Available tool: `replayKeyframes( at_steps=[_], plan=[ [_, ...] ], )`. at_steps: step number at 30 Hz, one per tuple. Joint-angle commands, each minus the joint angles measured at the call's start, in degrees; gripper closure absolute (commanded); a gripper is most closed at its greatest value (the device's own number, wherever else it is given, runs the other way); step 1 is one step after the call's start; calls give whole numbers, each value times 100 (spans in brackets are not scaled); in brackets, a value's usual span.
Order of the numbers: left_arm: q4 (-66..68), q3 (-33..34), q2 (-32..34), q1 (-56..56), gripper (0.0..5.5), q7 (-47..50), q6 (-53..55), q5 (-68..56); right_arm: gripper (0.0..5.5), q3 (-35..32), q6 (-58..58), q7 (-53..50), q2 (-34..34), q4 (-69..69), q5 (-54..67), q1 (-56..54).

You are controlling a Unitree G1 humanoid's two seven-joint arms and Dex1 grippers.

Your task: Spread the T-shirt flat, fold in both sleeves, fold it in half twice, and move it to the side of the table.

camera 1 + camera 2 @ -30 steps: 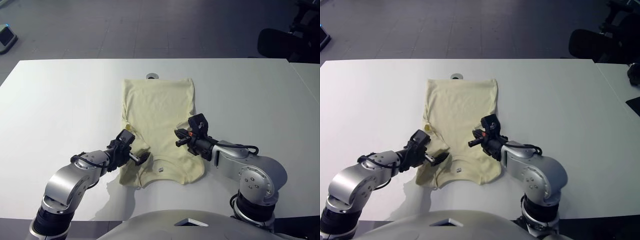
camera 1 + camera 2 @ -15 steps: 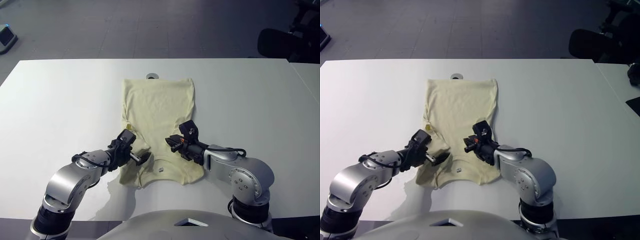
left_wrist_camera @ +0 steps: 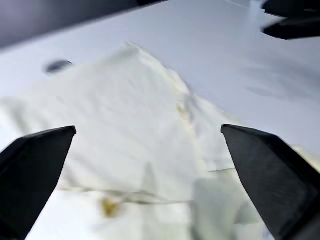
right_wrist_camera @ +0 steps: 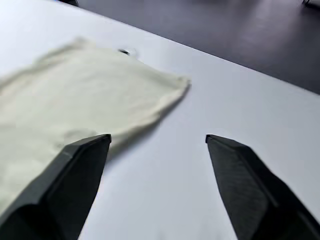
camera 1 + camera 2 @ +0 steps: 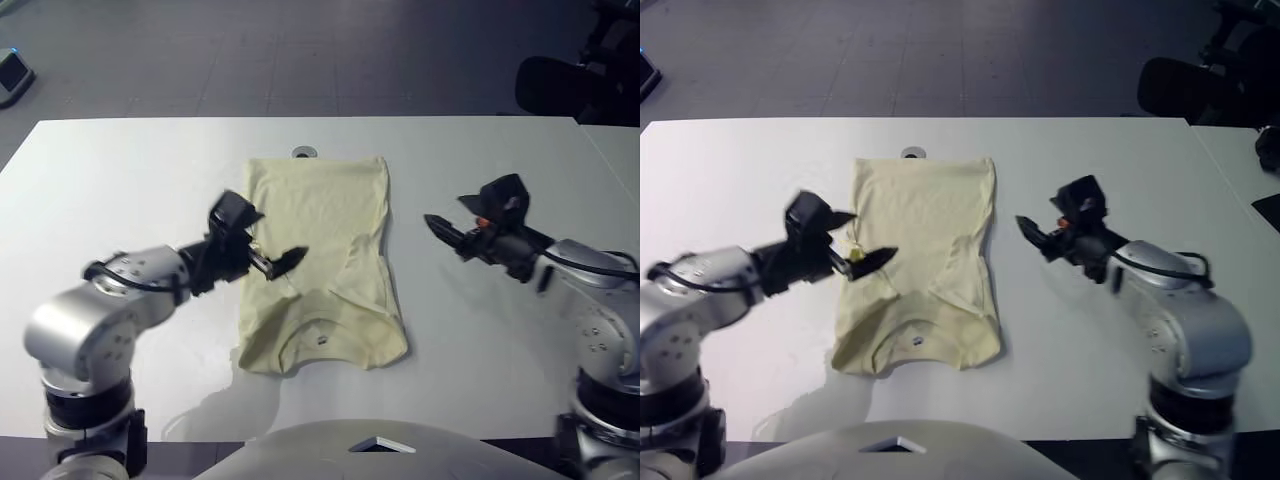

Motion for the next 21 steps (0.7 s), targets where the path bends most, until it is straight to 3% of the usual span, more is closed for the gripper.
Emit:
replayKeyframes(
  at_steps=[1,4,9,16,21],
  plan=[
    [372,-138,1446,1257,10,-885,-1913,1286,129,498,-1783,1119,-1350,-360,-774,1420],
    [807,70,1806,2489,10,-1944,-3614,1837,77,494,-3534,1811,-2071,-55,-1622,2442],
    [1952,-131,2407,3918,10,-3044,-6707,3157,12,596,-5966,2279,-2542,849,-2604,3292],
    [2970,-645,2582,4395,10,-2747,-9699,4736,12,1130,-7323,2097,-2309,1218,-3390,3418],
    [3330,-922,2271,4465,10,-2040,-10914,5750,12,1595,-7494,1935,-1967,1314,-3814,3084]
  ],
)
